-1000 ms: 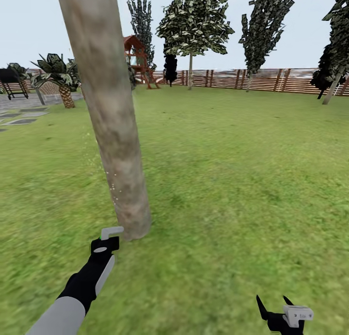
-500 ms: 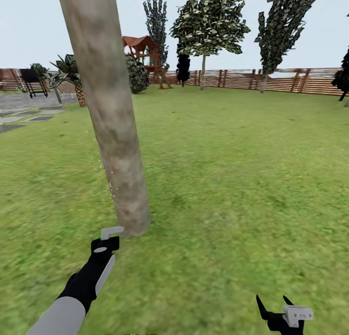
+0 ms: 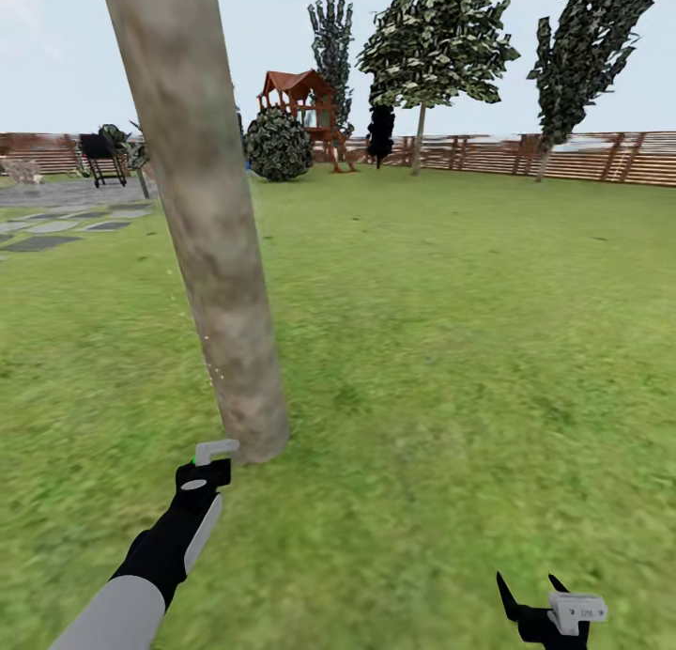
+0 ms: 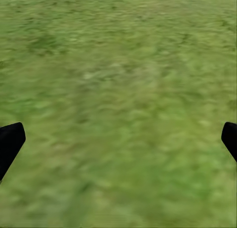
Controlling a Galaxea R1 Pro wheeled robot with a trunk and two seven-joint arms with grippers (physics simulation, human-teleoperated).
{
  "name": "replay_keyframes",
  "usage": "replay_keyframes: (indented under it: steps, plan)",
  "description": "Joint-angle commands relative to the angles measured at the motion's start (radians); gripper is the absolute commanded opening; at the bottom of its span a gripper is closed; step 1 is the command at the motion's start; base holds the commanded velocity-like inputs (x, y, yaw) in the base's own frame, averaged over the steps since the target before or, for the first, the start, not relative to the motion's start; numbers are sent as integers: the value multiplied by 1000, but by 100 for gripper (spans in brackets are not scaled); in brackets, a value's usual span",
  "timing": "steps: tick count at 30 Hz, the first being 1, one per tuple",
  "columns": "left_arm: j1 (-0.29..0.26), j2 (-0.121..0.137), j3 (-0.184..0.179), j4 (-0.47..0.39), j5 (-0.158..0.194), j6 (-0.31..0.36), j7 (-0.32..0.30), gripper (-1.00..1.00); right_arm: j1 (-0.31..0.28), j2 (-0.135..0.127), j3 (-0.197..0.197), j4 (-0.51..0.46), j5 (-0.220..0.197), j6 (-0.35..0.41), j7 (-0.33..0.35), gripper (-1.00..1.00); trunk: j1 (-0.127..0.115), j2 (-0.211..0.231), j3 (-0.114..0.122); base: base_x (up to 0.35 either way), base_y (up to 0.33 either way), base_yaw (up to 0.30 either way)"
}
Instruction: In the garden, pick up the pesticide atomizer on the floor and spray pesticide onto both trees until each tree trunk is fully covered.
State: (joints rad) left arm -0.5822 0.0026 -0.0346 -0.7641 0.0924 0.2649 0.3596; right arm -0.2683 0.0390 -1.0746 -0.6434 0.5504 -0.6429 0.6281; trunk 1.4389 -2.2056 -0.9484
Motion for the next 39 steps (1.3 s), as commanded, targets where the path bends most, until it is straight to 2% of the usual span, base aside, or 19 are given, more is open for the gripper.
replay_keyframes:
  steps: [1, 13, 23, 35, 39]
  plan:
    - [-1, 0, -5, -1, 9, 4, 8, -100, -2, 1, -8, -1, 6, -4, 7, 100, 0, 0, -1, 141, -265, 276]
    - [-1, 0, -7, -1, 10, 4, 7, -100, -1, 1, -8, -1, 6, -4, 7, 100, 0, 0, -1, 43, -269, 271]
    - [-1, 0, -7, -2, 9, 4, 8, -100, -2, 1, -8, -1, 6, -4, 7, 100, 0, 0, -1, 0, -272, 67]
    - [-1, 1, -6, -3, 9, 4, 7, -100, -2, 1, -8, -2, 6, -4, 7, 100, 0, 0, -1, 0, -272, 268]
    - [-1, 2, -11, -2, 12, 4, 7, -100, -2, 1, -8, -2, 6, -4, 7, 100, 0, 0, -1, 0, -68, 179]
